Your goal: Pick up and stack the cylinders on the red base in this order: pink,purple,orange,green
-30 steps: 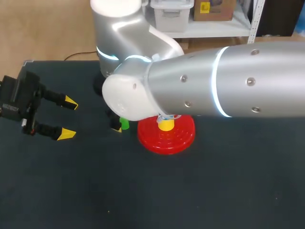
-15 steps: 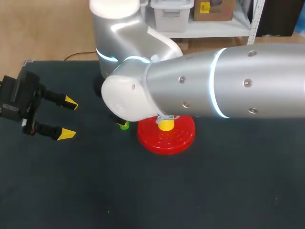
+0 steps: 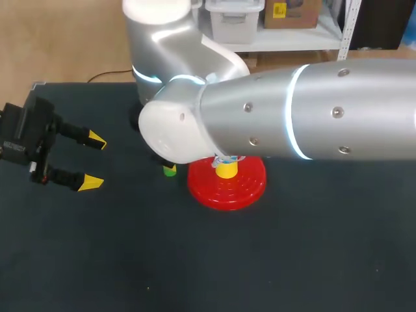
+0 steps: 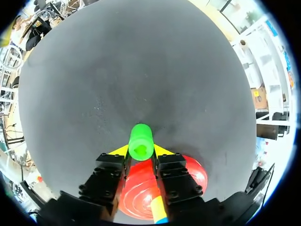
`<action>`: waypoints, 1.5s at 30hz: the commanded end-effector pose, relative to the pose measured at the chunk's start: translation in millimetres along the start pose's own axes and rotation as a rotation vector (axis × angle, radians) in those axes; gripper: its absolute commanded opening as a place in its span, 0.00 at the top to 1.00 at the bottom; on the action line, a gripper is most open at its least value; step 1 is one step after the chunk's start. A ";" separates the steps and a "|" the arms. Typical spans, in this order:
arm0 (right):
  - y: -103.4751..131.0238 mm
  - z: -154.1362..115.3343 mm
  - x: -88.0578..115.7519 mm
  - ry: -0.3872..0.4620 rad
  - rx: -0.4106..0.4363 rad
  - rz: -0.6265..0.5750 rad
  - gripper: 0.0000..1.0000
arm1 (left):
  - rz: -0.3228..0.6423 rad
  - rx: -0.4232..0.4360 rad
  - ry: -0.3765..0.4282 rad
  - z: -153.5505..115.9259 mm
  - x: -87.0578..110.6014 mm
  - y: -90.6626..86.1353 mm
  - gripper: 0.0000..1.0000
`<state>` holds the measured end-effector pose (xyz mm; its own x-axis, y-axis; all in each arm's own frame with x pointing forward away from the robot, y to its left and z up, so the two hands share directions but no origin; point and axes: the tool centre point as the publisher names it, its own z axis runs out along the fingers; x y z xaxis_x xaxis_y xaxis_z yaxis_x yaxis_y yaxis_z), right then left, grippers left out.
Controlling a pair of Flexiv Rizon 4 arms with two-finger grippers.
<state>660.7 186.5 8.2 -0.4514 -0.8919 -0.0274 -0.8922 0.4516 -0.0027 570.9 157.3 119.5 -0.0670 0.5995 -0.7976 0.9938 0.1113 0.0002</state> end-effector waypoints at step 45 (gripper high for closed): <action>6.3 -3.2 -13.2 -0.015 0.005 -0.022 1.00 | 0.003 -0.003 -0.004 0.5 1.5 -0.6 0.00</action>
<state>661.6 201.7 11.9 -0.4288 -0.9025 -0.0414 -0.9031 0.4293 -0.0051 570.9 157.3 119.5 -0.0670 0.5995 -0.7976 0.9938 0.1113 0.0003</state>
